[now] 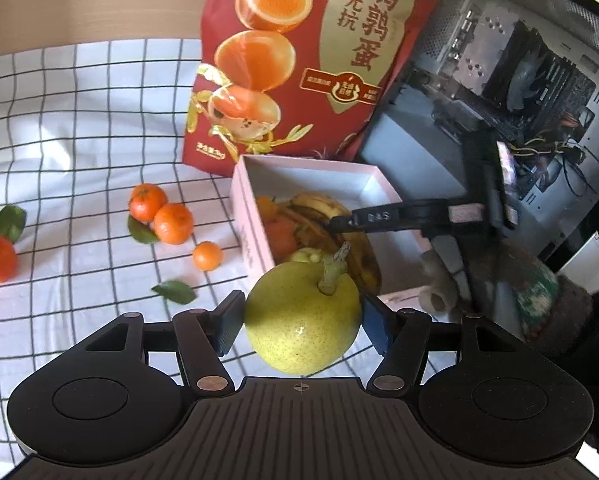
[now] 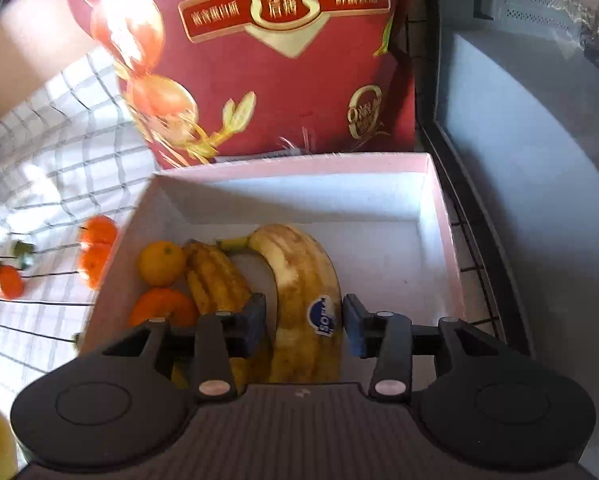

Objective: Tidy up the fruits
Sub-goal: 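Lower the pear into the pink box with the left tool while the right tool drops the banana in, then grasp a small mandarin on the cloth with the right tool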

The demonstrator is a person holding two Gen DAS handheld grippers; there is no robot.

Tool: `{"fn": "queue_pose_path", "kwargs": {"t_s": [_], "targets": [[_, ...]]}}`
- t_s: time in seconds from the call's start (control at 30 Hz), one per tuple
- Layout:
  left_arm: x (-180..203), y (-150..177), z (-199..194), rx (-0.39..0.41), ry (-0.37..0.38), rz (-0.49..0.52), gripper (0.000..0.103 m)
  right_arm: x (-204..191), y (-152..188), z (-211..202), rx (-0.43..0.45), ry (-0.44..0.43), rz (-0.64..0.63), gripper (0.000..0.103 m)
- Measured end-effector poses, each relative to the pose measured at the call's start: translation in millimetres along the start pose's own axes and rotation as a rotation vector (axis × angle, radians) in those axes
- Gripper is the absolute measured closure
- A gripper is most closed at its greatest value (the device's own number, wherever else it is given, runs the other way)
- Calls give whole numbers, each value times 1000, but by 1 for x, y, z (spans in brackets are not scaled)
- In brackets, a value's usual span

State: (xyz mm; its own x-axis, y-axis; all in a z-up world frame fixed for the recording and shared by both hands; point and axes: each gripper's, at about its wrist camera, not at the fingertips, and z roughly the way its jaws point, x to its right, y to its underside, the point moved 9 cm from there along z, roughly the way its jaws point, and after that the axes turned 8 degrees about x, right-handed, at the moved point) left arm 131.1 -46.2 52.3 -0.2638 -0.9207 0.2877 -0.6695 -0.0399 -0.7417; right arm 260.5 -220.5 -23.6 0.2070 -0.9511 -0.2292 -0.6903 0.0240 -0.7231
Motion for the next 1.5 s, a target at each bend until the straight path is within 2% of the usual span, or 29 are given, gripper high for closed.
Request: {"fn": "queue_pose_path", "kwargs": {"t_s": [0.1,0.2,0.27,0.37,0.53,0.63,0.77,0.83,0.93,1.03,1.1,1.23,1.33,1.5], "targets": [[11,-10,9,-2,-2,13,35,-2,1,-29,68,-43,-6,60],[20,-29,24,4,11,-2,35,-8,10,-74,158,-81,-37,52],[29,-46,41,12,21,6,35,-11,18,-100,207,-83,-84,48],[49,-66,77,-6,47,37,35,-8,36,-124,246,-44,-166,48],[79,-79,166,-74,60,55,35,-1,52,-131,250,-4,-210,48],[84,-78,213,-88,13,64,35,3,57,-127,236,-13,-176,48],[82,-69,243,-87,-47,74,35,0,60,-129,255,-18,-199,48],[79,-61,251,-98,-47,61,35,-1,63,-130,253,-26,-203,48],[76,-59,252,-90,-41,34,35,-1,68,-125,226,-48,-199,48],[79,-61,250,-107,-54,60,36,-5,70,-121,211,-64,-209,48],[81,-68,244,-91,-43,55,38,-7,70,-119,204,-74,-214,48],[78,-85,224,-48,-9,8,39,-16,68,-118,215,-78,-232,39],[69,-96,202,-6,2,-21,39,-22,67,-116,213,-66,-242,39],[32,-91,129,91,14,-84,39,-36,61,-121,230,-46,-252,39]]}}
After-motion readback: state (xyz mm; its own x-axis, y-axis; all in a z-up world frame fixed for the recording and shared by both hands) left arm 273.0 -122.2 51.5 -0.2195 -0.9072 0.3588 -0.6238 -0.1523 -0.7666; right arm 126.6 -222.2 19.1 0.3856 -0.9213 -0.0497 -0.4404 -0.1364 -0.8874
